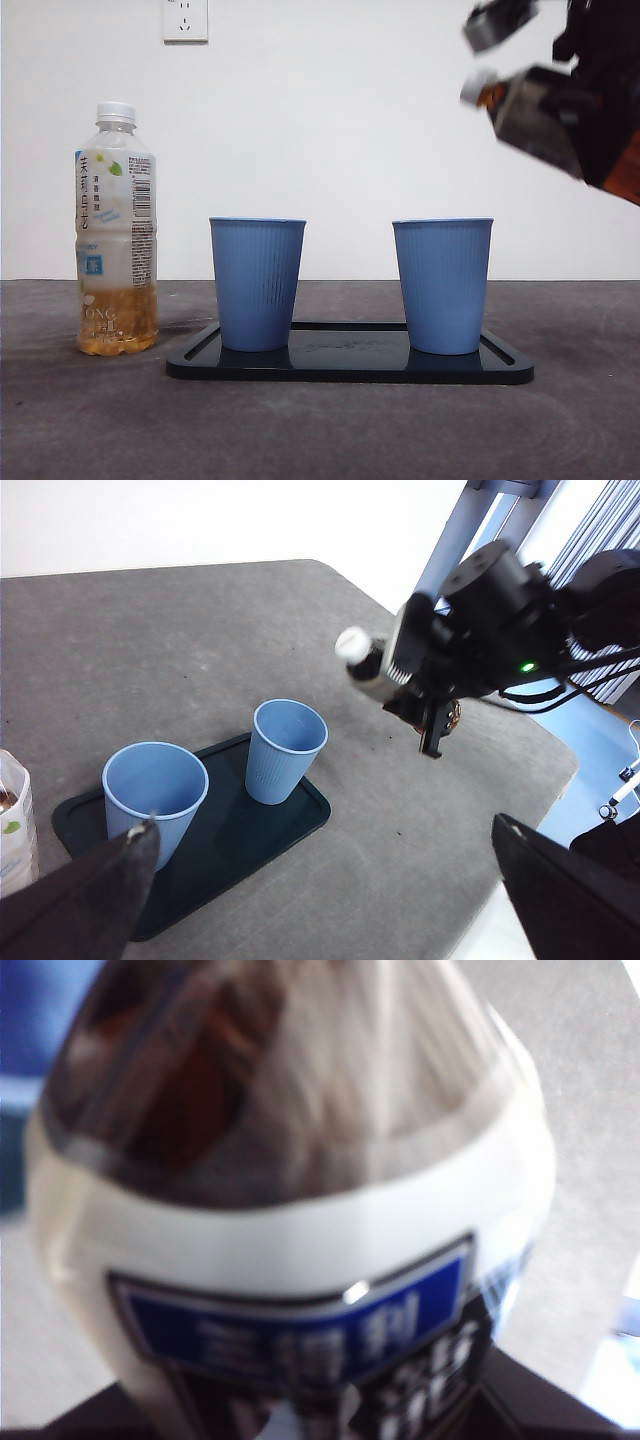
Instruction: Pour the drink into the cup
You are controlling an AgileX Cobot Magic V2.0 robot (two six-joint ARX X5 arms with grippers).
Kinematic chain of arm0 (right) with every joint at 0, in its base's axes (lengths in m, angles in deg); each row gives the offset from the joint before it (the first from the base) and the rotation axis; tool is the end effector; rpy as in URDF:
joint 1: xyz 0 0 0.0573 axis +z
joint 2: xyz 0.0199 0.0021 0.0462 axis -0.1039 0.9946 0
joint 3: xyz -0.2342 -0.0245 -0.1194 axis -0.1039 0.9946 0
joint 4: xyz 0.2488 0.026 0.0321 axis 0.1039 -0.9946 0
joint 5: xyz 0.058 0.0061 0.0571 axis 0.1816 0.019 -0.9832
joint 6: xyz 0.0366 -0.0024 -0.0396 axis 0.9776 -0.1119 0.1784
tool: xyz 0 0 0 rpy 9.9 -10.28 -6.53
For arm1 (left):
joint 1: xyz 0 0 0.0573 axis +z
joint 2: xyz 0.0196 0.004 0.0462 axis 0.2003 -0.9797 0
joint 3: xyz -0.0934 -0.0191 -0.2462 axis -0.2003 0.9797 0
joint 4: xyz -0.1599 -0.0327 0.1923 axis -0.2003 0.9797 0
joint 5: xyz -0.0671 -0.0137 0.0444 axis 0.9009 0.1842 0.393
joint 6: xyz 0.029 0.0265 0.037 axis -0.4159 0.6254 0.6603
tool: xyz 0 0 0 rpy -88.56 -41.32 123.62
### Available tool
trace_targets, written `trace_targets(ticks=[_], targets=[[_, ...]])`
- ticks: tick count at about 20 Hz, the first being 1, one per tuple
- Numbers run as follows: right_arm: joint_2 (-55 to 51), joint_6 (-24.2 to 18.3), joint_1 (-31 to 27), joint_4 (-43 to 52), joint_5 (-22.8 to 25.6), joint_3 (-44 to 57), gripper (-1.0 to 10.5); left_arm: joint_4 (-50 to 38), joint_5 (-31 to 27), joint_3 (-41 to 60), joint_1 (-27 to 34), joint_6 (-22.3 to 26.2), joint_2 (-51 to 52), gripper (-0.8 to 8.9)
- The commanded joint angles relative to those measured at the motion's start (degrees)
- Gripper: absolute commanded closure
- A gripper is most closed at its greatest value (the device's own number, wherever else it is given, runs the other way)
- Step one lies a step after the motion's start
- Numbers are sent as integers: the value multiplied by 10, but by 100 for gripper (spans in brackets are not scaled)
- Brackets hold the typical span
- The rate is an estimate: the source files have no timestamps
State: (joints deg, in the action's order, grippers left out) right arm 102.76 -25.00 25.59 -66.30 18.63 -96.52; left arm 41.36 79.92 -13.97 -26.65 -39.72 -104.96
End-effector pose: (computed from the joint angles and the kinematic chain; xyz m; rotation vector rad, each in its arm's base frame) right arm 0.2218 0.1187 0.2824 -0.8419 0.9301 0.1523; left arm 0.0805 -0.0393 0.3890 -0.1709 0.3924 -0.8594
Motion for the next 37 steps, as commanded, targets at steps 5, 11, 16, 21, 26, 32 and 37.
trace_targets(ticks=[5,11,16,21,26,32,37], targets=[[77,-76,40,-3,154,-22,757,-6,1,-12,-2,7,-4,283],[110,-113,64,-1,220,-22,757,-6,1,-12,-3,7,-4,283],[115,-119,65,2,248,-22,757,-6,1,-12,-3,7,-4,283],[115,-119,65,2,249,-22,757,-5,2,-12,-3,7,-4,283],[115,-118,65,2,249,-22,757,-2,1,-12,-3,7,-4,283],[114,-110,65,2,261,-22,757,7,2,-12,-3,7,-4,283],[101,-12,65,-9,258,-22,758,7,2,-12,-3,7,-4,283]])
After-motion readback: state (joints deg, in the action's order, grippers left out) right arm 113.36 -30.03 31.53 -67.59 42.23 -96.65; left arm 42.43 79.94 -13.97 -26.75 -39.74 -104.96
